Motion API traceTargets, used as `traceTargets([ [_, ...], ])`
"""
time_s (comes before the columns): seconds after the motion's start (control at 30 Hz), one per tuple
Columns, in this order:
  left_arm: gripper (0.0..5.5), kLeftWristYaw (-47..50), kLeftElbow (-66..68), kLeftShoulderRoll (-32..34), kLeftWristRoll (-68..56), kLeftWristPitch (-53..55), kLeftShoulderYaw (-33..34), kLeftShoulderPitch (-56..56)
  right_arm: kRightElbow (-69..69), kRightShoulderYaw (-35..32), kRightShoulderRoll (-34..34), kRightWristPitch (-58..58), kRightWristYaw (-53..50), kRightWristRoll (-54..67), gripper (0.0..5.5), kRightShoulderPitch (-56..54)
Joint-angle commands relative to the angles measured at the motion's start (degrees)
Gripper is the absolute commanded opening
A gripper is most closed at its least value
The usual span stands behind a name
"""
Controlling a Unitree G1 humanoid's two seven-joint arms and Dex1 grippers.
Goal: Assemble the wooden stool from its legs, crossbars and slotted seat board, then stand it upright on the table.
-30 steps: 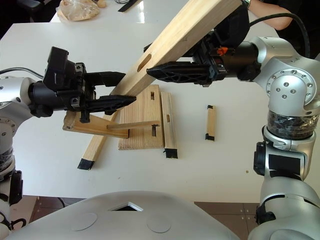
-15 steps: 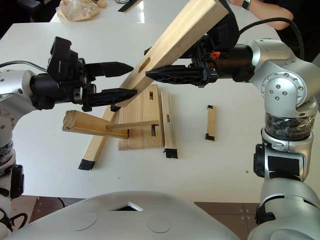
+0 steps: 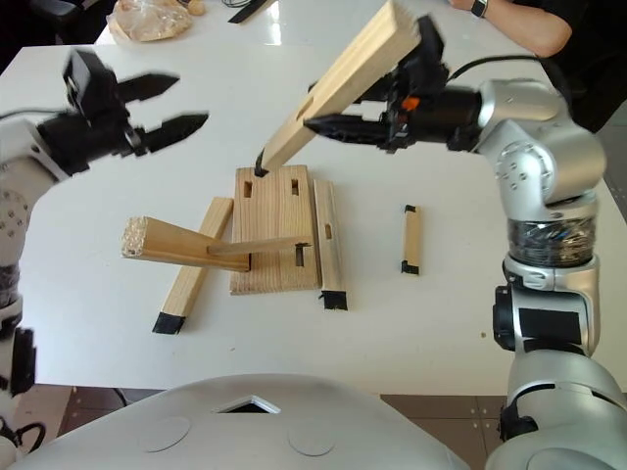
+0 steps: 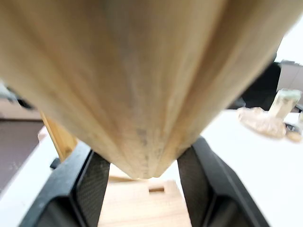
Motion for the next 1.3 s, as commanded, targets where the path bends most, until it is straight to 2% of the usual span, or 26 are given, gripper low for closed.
traceTargets([
  [0.03,3.61,-5.4,2.1,3.3,10.6,-11.0,-5.4,10.8,4.9,4.6,4.5,-9.1,-1.5,-8.2,2.01,1.8],
  [0.17,3.61,-10.3,-3.9,4.4,11.3,-14.2,-6.3,20.2,12.3,6.4,5.6,-18.0,-1.0,-15.4,2.01,1.3],
  [0.33,3.61,-12.3,-9.8,5.9,12.8,-16.3,-5.3,27.8,18.1,6.1,2.4,-25.2,2.4,-20.4,2.01,3.0],
  [0.57,3.61,-10.2,-12.9,4.3,15.5,-16.2,-6.4,31.9,6.0,-2.4,-6.2,-15.3,7.0,-10.8,2.01,12.5],
  [0.7,3.61,-8.5,-13.1,3.3,17.7,-16.6,-6.7,34.1,-0.2,-4.9,-9.1,-12.2,8.0,-8.2,2.01,17.2],
  [1.03,3.61,-7.1,-13.3,2.3,20.4,-16.0,-6.8,34.0,-14.0,-7.6,-10.0,-5.0,5.6,-1.8,2.01,26.4],
  [1.3,3.61,-6.8,-13.9,1.3,18.4,-12.7,-5.5,32.6,-18.6,-6.9,-10.7,-5.6,6.5,-1.5,2.01,30.6],
])
